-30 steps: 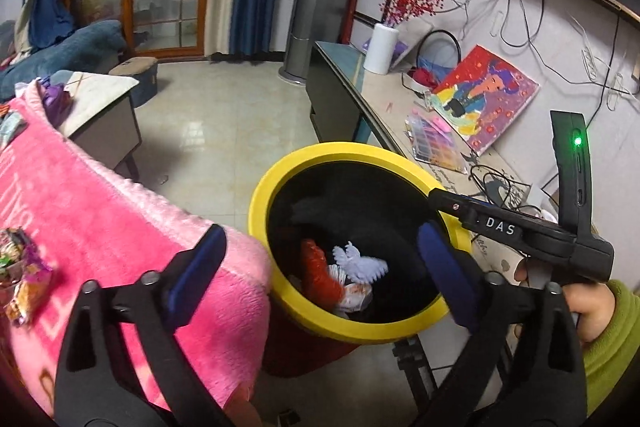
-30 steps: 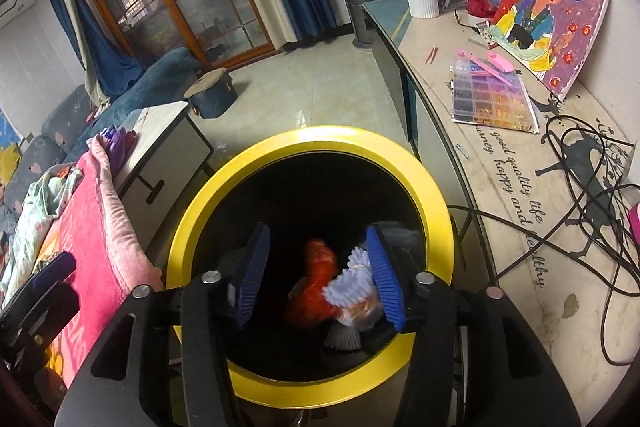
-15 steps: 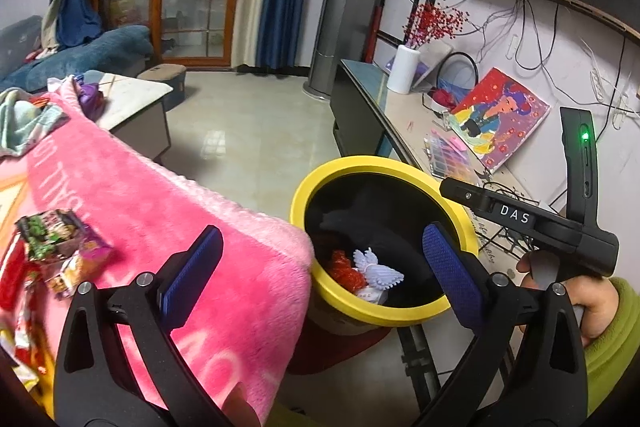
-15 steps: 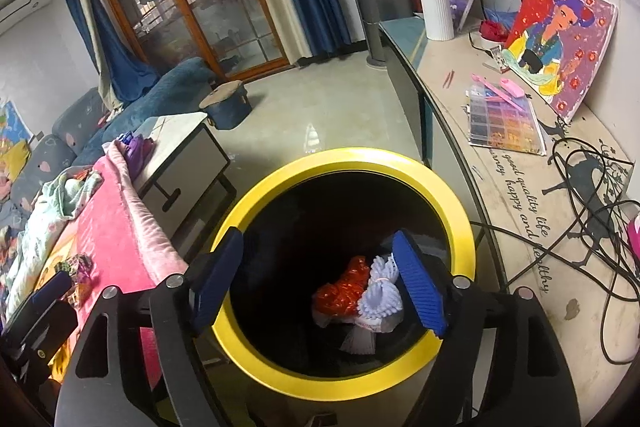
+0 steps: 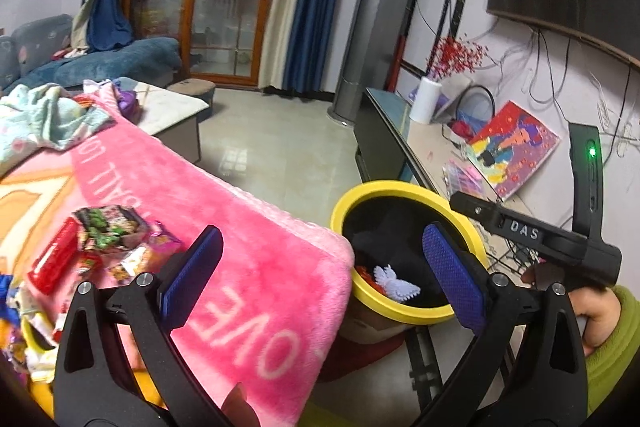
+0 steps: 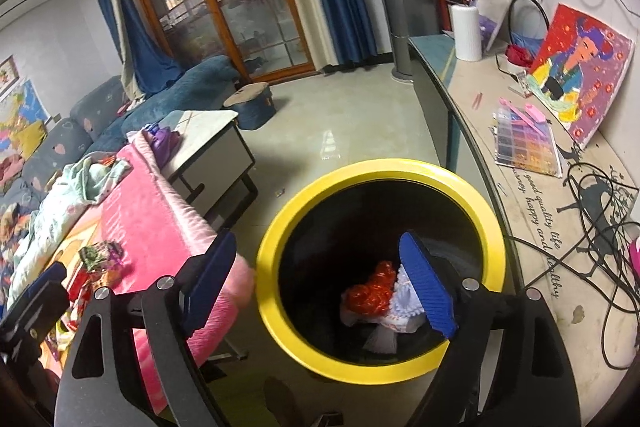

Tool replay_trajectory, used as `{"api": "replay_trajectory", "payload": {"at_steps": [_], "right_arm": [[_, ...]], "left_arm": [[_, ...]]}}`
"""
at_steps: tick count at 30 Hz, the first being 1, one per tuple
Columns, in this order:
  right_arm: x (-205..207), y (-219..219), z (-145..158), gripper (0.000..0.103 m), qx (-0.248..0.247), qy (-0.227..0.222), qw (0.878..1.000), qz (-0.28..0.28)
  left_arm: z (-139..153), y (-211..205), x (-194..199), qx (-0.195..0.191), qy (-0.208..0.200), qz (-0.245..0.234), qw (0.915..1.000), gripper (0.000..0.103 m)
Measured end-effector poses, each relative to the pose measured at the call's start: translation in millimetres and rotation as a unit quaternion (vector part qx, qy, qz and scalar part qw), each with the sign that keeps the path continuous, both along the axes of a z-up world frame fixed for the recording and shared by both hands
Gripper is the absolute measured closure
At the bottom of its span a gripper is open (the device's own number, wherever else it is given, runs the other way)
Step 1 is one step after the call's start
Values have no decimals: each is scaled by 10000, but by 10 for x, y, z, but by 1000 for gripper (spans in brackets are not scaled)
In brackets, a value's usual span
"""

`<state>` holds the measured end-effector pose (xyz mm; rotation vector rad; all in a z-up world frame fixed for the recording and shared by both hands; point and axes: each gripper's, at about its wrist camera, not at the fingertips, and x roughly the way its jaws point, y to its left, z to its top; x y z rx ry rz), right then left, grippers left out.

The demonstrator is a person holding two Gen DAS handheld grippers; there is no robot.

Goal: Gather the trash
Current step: 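Move both open tools back over the candy wrappers on the blanket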

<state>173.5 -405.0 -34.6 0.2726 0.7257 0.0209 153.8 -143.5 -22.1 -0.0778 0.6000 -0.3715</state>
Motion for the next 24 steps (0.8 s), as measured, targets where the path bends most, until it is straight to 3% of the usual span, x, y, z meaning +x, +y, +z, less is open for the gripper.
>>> {"api": "replay_trajectory", "payload": {"at_steps": [13, 24], "right_arm": [[-167, 424, 149, 21, -127, -188, 9996, 187], [-257, 895, 190, 21, -195, -194, 9966, 776]], "left_arm": [[106, 412, -156, -169, -213, 469, 9985, 11], [118, 745, -238, -178, -304, 872, 9956, 11]]}}
